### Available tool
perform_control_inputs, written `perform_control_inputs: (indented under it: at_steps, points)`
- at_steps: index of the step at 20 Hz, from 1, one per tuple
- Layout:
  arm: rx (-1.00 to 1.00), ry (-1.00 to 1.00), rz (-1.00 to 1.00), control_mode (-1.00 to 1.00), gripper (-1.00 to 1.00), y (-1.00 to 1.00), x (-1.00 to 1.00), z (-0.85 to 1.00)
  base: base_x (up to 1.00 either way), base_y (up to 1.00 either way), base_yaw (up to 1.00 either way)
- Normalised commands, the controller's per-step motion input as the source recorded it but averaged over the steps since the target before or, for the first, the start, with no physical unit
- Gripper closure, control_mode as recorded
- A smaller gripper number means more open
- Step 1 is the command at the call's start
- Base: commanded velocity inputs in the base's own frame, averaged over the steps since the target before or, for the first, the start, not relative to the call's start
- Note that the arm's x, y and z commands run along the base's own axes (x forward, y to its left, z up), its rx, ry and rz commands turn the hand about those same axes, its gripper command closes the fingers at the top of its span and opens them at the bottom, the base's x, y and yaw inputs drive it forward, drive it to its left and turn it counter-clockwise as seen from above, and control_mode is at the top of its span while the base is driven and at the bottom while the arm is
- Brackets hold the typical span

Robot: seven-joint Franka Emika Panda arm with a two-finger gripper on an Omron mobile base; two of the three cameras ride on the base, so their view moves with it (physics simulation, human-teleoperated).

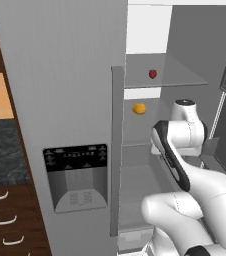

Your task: Take the strawberry from the fridge and place it on top of the pancake, located on the dining counter.

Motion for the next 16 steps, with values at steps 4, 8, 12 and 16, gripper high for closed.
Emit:
perform_control_inputs:
  at_steps: [4,8,12,16]
  points:
    - [-0.03,-0.3,0.04,-1.0,-1.0,0.07,0.68,0.42,0.0,0.0,0.0]
    - [-0.05,-0.4,0.05,-1.0,-1.0,0.03,0.62,0.87,0.0,0.0,0.0]
    - [0.0,-0.33,0.0,-1.0,-1.0,0.04,0.64,1.0,0.0,0.0,0.0]
    - [-0.01,-0.07,0.0,-1.0,-1.0,0.16,0.76,1.0,0.0,0.0,0.0]
